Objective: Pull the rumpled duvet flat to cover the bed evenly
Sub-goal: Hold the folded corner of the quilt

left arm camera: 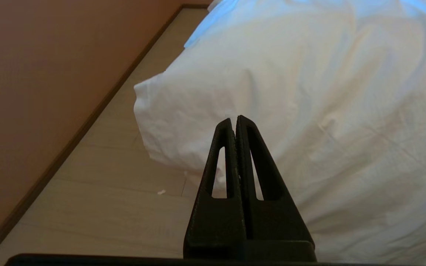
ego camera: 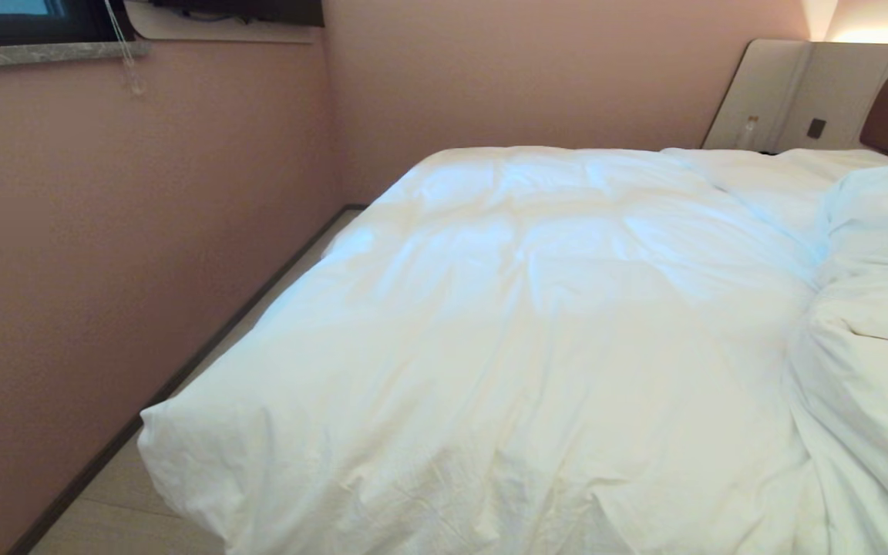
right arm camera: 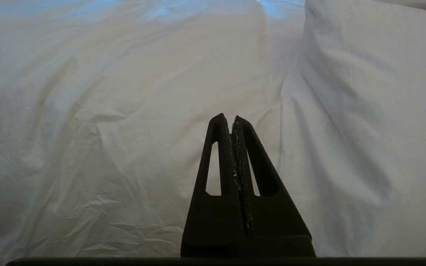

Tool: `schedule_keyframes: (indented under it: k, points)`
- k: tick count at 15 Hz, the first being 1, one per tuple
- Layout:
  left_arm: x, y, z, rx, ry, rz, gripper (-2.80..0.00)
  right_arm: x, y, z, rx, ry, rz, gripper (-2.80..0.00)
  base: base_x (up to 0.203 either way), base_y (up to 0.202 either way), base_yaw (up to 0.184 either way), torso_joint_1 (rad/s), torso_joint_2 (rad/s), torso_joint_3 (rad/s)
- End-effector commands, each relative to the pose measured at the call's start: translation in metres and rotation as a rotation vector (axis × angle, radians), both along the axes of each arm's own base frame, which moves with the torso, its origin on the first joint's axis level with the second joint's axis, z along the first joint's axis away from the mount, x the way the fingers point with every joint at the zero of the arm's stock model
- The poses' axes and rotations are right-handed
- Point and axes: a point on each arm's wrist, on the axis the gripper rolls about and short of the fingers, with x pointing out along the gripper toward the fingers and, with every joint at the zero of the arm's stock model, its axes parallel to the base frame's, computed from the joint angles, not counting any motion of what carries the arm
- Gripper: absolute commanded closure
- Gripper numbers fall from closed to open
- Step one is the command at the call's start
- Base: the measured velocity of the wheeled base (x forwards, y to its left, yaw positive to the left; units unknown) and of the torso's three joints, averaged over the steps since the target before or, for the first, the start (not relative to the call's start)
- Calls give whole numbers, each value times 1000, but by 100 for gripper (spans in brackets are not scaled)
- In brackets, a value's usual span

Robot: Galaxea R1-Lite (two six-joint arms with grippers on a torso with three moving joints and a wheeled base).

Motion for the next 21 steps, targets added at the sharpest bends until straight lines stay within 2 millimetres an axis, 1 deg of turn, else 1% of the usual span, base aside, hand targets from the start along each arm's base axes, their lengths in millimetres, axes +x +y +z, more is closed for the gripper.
schedule_keyframes:
  k: [1, 2, 13, 21]
  points:
    - [1, 0, -2, 1, 8, 0, 0, 0, 0, 0, 0, 1, 0, 0, 0, 0, 0, 0, 0, 0]
    - [2, 0, -6, 2, 20, -1, 0, 0, 0, 0, 0, 1, 0, 0, 0, 0, 0, 0, 0, 0]
    - [2, 0, -6, -48, 18, 11, 0, 0, 0, 0, 0, 1, 0, 0, 0, 0, 0, 0, 0, 0]
    - [2, 0, -6, -38, 19, 14, 0, 0, 0, 0, 0, 1, 0, 0, 0, 0, 0, 0, 0, 0]
